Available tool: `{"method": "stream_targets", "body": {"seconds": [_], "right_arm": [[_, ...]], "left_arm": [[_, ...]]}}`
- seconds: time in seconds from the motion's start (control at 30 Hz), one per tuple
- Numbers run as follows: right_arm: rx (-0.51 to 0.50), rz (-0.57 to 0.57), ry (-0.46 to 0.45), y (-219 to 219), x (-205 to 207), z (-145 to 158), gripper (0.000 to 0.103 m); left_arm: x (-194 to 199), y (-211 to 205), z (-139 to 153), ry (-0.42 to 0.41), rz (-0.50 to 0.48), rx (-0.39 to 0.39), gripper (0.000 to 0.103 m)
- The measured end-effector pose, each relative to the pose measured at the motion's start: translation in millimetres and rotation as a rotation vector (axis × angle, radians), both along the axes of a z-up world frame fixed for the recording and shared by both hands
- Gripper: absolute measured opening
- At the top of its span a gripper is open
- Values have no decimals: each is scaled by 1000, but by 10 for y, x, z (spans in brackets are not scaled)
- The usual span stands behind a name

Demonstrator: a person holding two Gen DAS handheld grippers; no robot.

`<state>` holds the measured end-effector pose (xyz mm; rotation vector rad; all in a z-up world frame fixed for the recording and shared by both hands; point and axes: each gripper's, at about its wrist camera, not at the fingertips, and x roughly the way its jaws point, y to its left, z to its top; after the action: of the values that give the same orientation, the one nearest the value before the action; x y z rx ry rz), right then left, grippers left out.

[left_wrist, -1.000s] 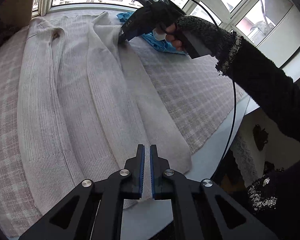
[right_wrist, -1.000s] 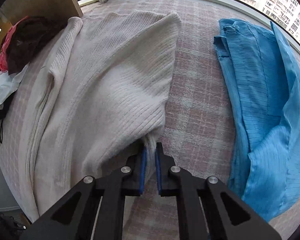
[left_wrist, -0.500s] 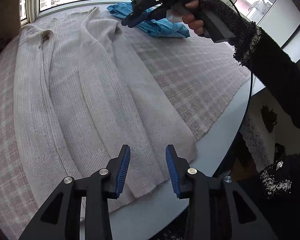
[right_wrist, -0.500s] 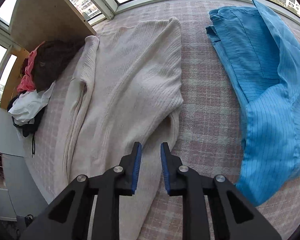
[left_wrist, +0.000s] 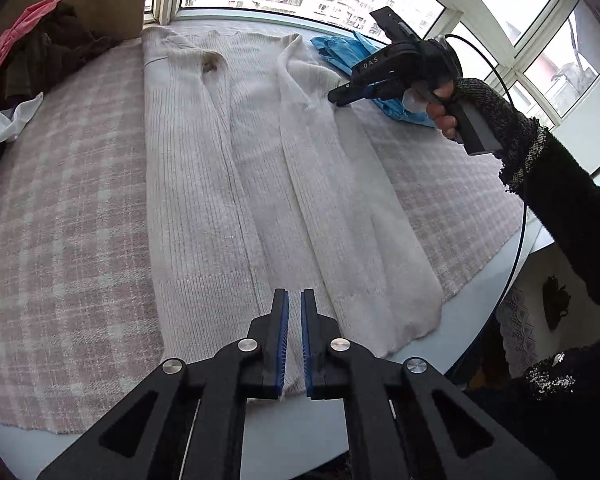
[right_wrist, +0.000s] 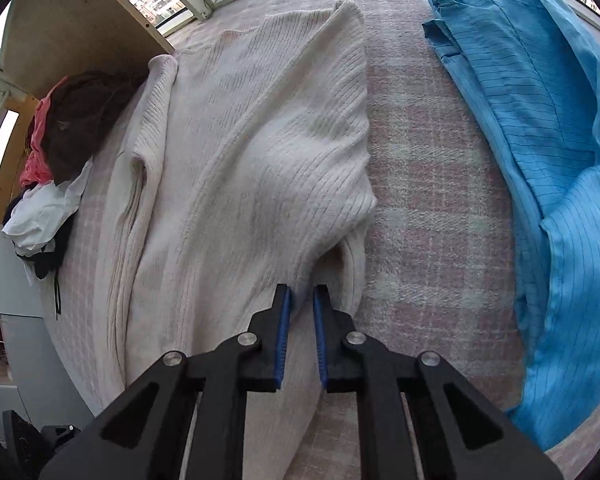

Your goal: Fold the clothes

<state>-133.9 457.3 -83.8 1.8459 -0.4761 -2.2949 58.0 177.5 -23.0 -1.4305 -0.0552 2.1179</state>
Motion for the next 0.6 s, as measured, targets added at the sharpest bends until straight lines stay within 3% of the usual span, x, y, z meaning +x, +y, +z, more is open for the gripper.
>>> {"method": "stream_targets", "body": {"seconds": [0.03,0.07,0.2,0.3,0.33,0.4,0.6], "right_arm": [[14,7,3,-30,-2,5,12],[29,13,6,-60,-4,11,12],[61,32,15,-141,-6,15,12],[60,34,23,-155,-24,-5,12],[54,30,25,-162,-45,-21,12],[48,24,31,-142,-51,-30,6],[15,-11,25,7,6,-8,6]], "left_arm": [[24,130,-4,4,-36,-9,49],[50,280,-22,20,-74,-37,51],[106,757,-227,58,-214,-178,49],[133,925,-373,107,-296,-253,31],[109,885,-352,95,-293,-230,10],[61,785,-301,68,-277,-176,10],[-11,-143,-74,-37,70,97,13]]}}
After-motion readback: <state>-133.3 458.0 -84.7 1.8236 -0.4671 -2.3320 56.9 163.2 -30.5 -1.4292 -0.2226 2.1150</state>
